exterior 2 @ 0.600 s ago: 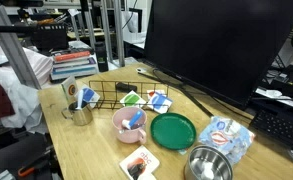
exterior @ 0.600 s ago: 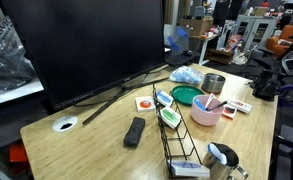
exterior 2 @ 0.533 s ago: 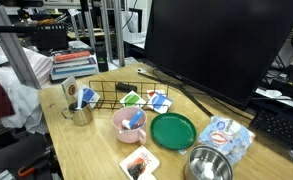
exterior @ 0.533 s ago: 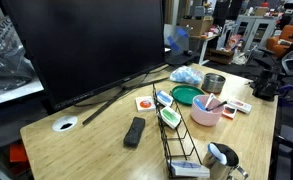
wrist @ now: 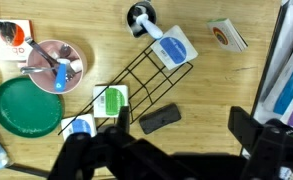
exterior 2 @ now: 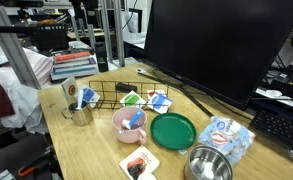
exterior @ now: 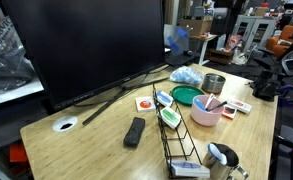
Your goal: Remove the blue and white book on the left from the holder and put it on the table
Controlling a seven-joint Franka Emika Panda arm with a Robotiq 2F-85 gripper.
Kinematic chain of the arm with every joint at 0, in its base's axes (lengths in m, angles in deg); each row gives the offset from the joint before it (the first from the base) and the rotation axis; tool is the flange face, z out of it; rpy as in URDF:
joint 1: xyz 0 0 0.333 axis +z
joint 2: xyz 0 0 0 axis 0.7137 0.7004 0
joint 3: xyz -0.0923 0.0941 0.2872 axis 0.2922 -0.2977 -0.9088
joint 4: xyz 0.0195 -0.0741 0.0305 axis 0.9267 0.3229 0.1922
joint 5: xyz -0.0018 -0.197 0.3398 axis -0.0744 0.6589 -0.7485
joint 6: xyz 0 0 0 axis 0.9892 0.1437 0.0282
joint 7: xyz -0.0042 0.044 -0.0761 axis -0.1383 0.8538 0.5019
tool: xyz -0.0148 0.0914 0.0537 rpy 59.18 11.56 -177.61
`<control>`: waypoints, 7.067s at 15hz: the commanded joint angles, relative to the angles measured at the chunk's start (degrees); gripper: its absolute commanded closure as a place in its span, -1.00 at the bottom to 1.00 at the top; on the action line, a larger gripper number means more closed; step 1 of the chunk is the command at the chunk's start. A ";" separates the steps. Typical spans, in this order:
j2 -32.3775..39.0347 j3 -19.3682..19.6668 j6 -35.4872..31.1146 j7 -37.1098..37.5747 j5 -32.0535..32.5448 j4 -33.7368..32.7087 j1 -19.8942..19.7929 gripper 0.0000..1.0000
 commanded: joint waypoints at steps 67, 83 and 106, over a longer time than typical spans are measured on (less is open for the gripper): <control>33.16 -5.66 -21.77 6.71 31.79 7.00 15.52 -1.00; 36.23 -2.96 -22.90 5.80 30.68 5.41 14.87 0.36; 26.58 -1.17 -24.36 4.15 22.21 9.30 8.39 0.93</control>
